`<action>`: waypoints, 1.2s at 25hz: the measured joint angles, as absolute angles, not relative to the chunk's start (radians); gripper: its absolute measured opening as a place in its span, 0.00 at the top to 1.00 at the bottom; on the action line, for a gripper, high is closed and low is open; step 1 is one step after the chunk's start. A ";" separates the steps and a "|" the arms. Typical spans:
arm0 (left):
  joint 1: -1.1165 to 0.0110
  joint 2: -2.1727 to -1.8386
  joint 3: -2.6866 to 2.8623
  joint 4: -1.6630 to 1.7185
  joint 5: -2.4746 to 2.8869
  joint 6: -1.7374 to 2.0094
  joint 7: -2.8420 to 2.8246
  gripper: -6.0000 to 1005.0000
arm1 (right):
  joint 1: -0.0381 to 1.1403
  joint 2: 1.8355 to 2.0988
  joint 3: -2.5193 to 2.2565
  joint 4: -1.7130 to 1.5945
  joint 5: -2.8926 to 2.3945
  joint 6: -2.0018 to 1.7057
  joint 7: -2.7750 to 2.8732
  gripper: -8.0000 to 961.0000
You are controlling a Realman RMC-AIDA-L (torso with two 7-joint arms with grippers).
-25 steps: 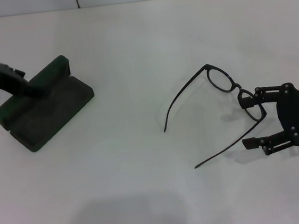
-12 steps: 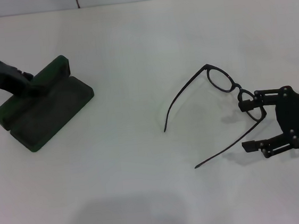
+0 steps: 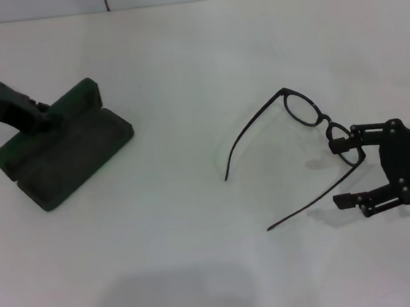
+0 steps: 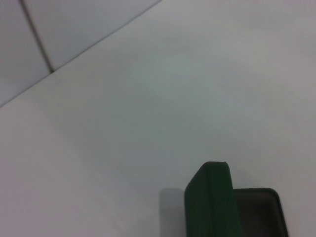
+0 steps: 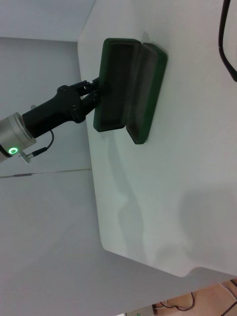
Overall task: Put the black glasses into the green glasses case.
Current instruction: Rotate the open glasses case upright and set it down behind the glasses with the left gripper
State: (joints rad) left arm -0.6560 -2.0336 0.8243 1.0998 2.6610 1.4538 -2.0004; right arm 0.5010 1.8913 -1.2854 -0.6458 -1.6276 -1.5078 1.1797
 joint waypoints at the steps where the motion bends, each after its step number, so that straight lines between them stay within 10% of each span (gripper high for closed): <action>1: -0.656 -2.034 0.828 1.103 2.657 1.458 -1.989 0.77 | 0.500 1.891 -1.285 -0.646 -1.628 -1.508 1.180 0.12; 30: -0.665 -2.088 1.126 1.075 2.369 1.278 -1.366 0.78 | 0.466 1.896 -1.285 -0.639 -1.642 -1.542 1.181 0.14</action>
